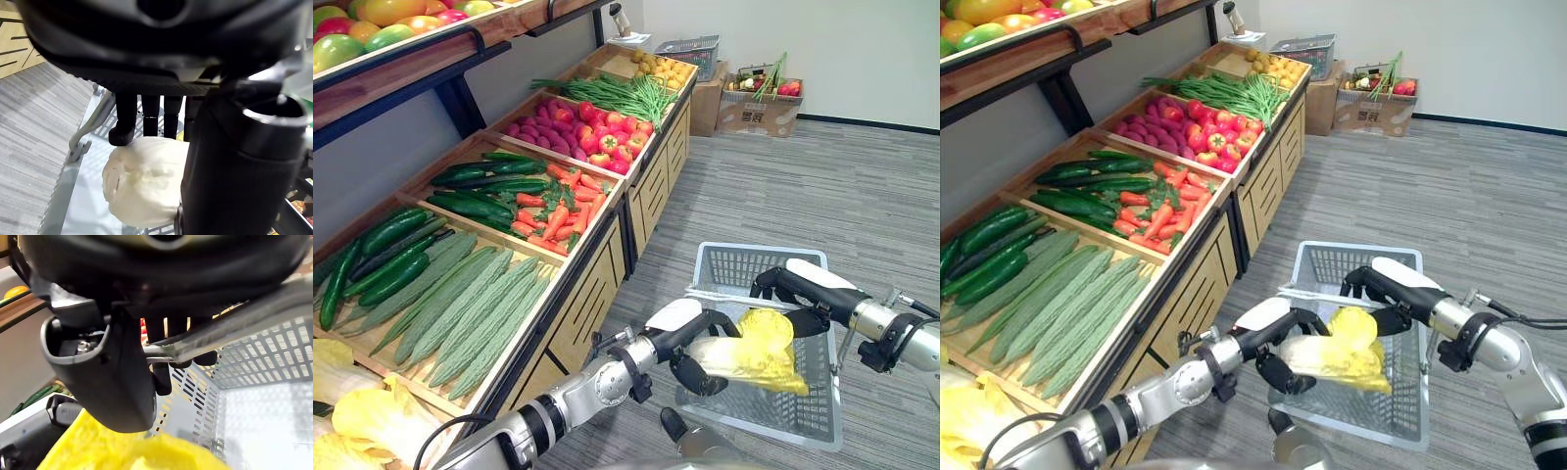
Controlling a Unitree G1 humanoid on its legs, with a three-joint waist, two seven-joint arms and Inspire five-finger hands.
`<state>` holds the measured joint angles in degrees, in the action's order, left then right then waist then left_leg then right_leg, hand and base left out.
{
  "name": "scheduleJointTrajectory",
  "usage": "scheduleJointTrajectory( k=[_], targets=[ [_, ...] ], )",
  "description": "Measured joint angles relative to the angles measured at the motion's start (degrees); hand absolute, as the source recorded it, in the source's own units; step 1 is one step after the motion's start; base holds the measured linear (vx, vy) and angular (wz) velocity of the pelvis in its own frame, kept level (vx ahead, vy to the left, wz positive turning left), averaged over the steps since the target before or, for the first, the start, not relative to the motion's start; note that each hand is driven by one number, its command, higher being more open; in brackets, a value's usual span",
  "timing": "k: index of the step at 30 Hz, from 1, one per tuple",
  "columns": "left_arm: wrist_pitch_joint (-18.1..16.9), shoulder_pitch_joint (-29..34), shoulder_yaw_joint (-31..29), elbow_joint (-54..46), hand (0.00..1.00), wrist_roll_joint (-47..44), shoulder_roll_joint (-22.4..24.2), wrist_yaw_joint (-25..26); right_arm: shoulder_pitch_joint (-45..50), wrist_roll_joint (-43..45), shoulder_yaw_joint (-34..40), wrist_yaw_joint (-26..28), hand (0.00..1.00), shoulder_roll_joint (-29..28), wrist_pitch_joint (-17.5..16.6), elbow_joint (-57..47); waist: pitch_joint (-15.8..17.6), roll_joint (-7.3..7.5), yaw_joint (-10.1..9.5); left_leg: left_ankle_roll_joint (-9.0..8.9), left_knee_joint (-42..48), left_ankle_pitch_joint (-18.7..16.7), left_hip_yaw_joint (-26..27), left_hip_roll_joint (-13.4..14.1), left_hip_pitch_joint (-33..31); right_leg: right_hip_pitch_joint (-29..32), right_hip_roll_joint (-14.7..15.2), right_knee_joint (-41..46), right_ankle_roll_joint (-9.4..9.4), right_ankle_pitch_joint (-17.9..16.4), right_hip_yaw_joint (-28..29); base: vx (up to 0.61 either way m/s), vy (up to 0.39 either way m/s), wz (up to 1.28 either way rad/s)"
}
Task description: Pick vegetable in the basket
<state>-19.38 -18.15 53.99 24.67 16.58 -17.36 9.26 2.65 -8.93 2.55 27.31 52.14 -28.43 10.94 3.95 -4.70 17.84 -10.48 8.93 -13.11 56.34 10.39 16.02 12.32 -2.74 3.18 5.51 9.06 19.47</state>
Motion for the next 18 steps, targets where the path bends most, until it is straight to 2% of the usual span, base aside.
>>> scheduleJointTrajectory(
  k=[12, 18],
  targets=[
    [0.3, 1.0, 0.2, 2.0, 1.0, 0.9, 2.3, 1.7, -1.7, 0.5, -1.6, 0.0, 0.0, -0.6, -0.4, -0.1, 0.1, 0.17, 0.14, -0.04, -0.2, 0.0, 0.4, -0.2, -0.2, 0.6, -0.1, 0.3, 0.01, 0.0, 0.4, 0.03, -0.009, -0.01],
    [1.6, 1.1, 0.2, 2.0, 1.0, 0.9, 2.5, 2.6, -1.9, 0.6, -1.6, 0.0, 0.0, -1.1, -0.3, -0.1, 0.3, 0.42, 0.14, -0.05, -0.3, 0.0, 0.7, -0.2, -0.2, 0.7, -0.2, 0.3, 0.02, 0.0, 0.5, 0.04, -0.009, -0.02]
  ],
)
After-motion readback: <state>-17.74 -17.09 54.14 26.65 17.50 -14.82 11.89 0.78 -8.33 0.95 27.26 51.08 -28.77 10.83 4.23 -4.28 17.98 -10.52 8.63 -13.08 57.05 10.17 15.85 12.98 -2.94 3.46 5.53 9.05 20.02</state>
